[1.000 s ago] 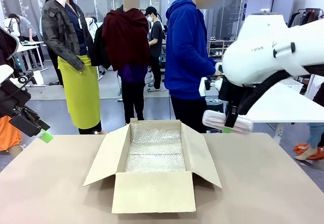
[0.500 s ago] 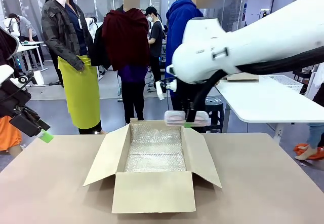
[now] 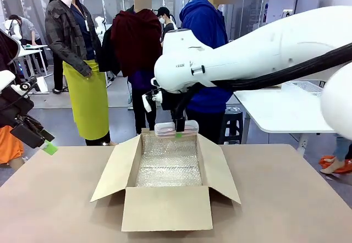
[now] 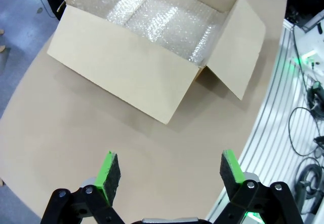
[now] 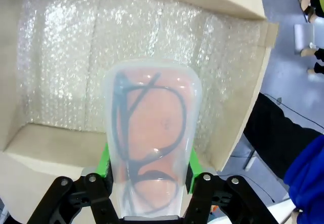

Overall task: Pack the glasses set securely to prepare it for shipping.
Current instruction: Place the Glasses case inside the Package Box.

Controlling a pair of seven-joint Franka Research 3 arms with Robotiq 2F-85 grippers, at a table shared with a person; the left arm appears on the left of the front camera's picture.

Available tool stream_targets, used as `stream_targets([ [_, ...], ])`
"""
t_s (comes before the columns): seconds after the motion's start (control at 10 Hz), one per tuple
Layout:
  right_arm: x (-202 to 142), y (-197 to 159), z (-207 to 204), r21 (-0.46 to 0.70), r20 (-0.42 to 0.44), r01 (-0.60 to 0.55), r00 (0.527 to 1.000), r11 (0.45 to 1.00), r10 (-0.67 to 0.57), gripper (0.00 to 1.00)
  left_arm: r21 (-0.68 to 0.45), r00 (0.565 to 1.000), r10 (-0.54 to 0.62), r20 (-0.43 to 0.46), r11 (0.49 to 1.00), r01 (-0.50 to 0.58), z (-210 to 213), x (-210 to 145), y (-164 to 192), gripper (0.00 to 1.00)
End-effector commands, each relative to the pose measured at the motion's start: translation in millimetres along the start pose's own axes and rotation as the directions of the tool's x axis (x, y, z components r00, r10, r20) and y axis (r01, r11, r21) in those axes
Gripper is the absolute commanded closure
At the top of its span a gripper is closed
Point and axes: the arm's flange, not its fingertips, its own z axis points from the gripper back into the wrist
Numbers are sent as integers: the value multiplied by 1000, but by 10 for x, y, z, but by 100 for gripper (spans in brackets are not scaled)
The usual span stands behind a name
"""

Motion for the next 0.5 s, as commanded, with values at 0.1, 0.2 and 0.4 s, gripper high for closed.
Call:
stream_targets([
  [0.1,151,-104,-11,-24,31,94,995,995,-93,66,-24,1000,-19,18,1000,19,35,-9,10,0],
  [0.2,60,-69,-49,5,9,6,1000,1000,-6,66,-24,1000,-19,18,1000,19,35,-9,10,0],
  [0.4,60,-69,-49,5,9,6,1000,1000,-6,66,-24,1000,-19,18,1000,19,35,-9,10,0],
])
